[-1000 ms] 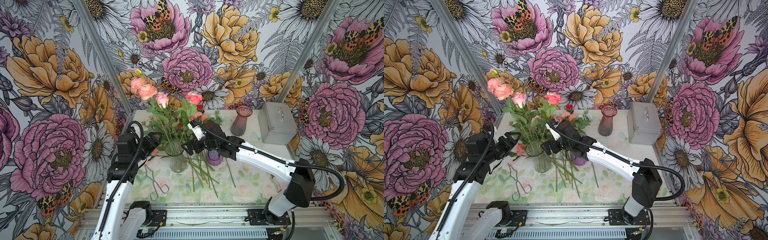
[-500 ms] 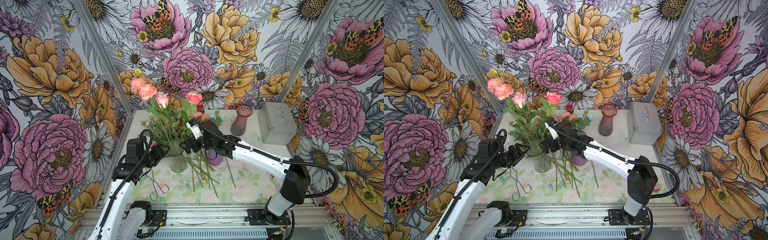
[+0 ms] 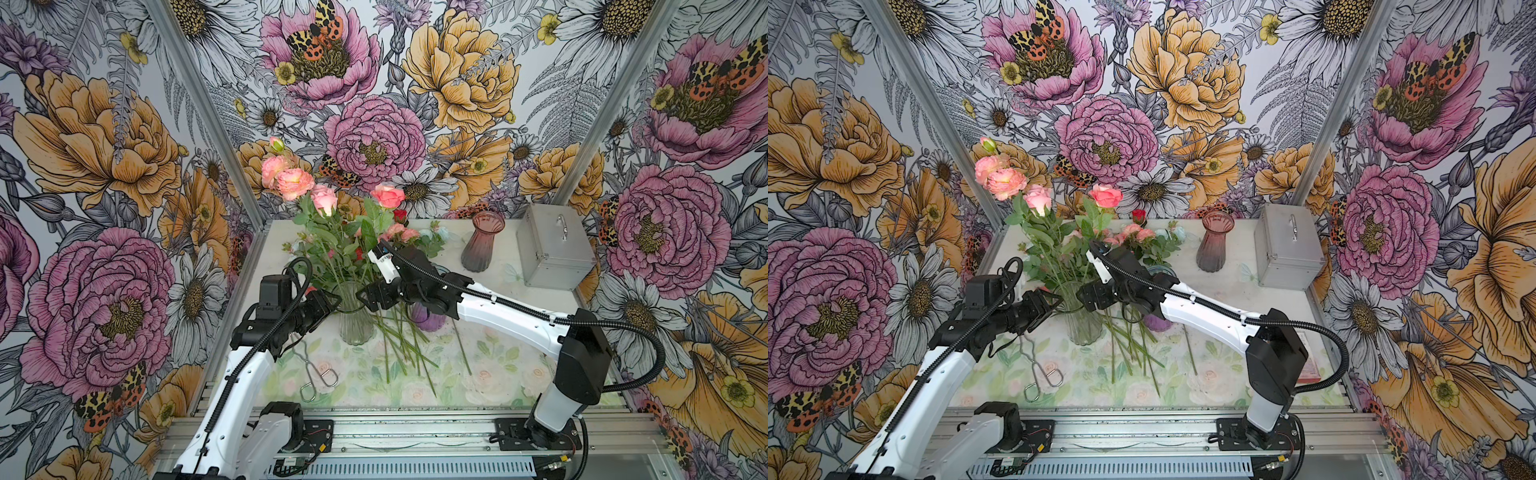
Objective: Place the pink flowers into the vase
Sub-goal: Move the vase to the center of the board.
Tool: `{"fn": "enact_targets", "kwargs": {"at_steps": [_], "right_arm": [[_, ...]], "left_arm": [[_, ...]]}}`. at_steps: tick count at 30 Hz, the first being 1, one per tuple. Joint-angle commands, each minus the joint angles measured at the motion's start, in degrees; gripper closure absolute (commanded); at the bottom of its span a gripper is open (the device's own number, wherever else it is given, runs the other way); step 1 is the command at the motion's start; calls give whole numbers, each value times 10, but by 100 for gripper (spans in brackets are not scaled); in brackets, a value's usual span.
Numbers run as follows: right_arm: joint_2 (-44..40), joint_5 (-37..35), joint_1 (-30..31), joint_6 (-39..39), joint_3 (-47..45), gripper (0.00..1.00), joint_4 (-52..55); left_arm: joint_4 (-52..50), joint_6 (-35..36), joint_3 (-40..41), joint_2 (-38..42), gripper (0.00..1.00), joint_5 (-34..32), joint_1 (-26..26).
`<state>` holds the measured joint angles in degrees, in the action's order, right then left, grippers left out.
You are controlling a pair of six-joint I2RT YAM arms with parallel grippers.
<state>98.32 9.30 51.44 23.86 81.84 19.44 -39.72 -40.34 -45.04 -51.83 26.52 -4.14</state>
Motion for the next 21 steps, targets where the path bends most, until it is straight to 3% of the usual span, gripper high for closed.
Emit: {"fn": "enact_targets", "kwargs": {"at_steps": [1, 15, 21], "right_arm": [[14, 5, 6, 11, 17, 13, -5], [40, -2, 8, 28, 37, 28, -5], [55, 7, 11, 38, 53, 35, -5]], "left_arm": [[-3, 22, -27, -9, 46, -5, -8], [-42, 78, -73, -61, 59, -38, -31], [-60, 99, -101, -75, 69, -54, -35]]}}
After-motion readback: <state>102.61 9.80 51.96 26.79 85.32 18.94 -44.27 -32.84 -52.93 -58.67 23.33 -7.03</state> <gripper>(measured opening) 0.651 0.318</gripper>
